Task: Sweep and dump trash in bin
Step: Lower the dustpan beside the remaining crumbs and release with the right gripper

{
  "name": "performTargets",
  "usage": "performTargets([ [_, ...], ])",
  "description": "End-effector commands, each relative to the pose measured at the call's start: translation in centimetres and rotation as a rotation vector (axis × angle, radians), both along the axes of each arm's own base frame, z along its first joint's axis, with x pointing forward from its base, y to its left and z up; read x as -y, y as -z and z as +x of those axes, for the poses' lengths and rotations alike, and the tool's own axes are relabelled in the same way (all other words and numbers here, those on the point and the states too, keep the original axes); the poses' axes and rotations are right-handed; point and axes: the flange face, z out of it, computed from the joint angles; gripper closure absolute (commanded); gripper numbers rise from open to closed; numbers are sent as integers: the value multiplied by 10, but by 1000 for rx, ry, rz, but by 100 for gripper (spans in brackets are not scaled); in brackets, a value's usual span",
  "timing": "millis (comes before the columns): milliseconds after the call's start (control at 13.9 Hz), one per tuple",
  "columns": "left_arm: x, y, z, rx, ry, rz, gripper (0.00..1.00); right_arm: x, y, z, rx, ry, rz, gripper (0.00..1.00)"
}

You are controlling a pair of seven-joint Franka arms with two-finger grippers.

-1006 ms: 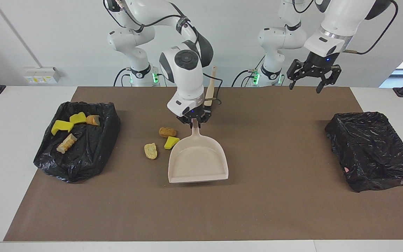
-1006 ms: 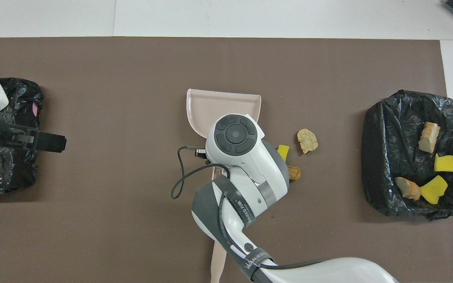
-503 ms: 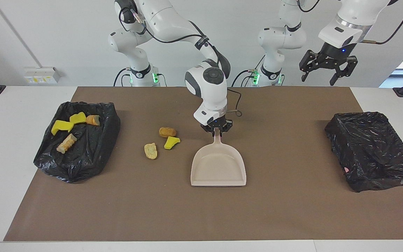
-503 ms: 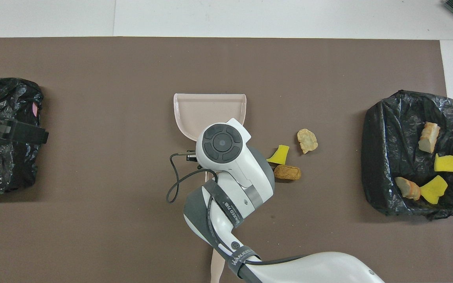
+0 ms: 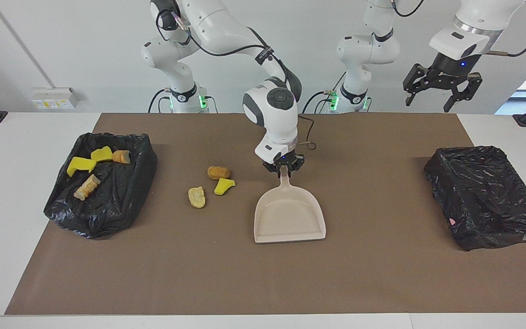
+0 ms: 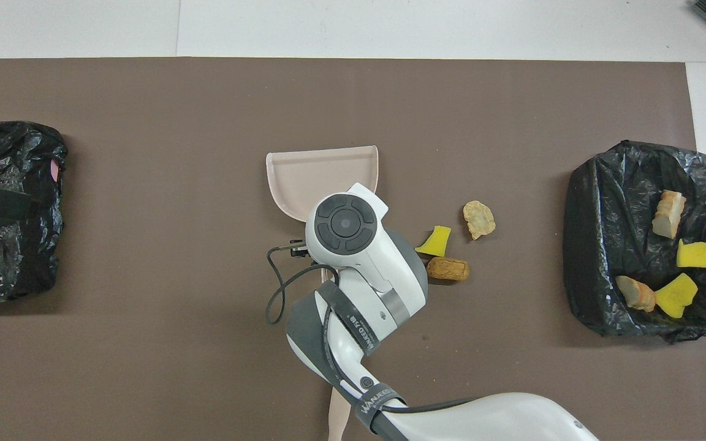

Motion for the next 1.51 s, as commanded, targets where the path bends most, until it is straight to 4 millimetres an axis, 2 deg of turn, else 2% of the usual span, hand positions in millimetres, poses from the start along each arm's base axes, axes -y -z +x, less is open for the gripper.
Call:
performTargets([
  [0, -11, -1, -5, -21, -15, 22, 0, 15, -22, -1, -16, -26, -16, 0],
  [215, -13, -2, -6, -20, -21, 21, 0, 59, -63, 10, -49, 38, -15, 0],
  [431, -12, -1, -5, -14, -21, 19, 0, 72, -107, -13, -98, 31, -39, 0],
  [646, -7, -1, -5, -10, -12, 19, 0, 79, -129, -54, -180, 72, -36, 0],
  [718, -5, -1, -3, -4, -9, 18, 0, 77, -126, -75, -207, 96, -47, 0],
  [790, -3, 0, -1, 3, -5, 16, 0, 66, -122, -99, -220, 106, -53, 0],
  [934, 3, 5, 2, 7, 5, 10, 0, 58, -119, -137, -282, 147, -28, 0],
  [1149, 22, 19, 8, 21, 35, 8, 0, 48, -95, -195, -344, 200, 6, 0],
  [1293, 48, 33, 12, 37, 80, 6, 0, 40, -74, -226, -355, 266, 41, 0],
  [1437, 81, 54, 16, 28, 100, 6, 0, 45, -58, -247, -360, 324, 84, 0],
])
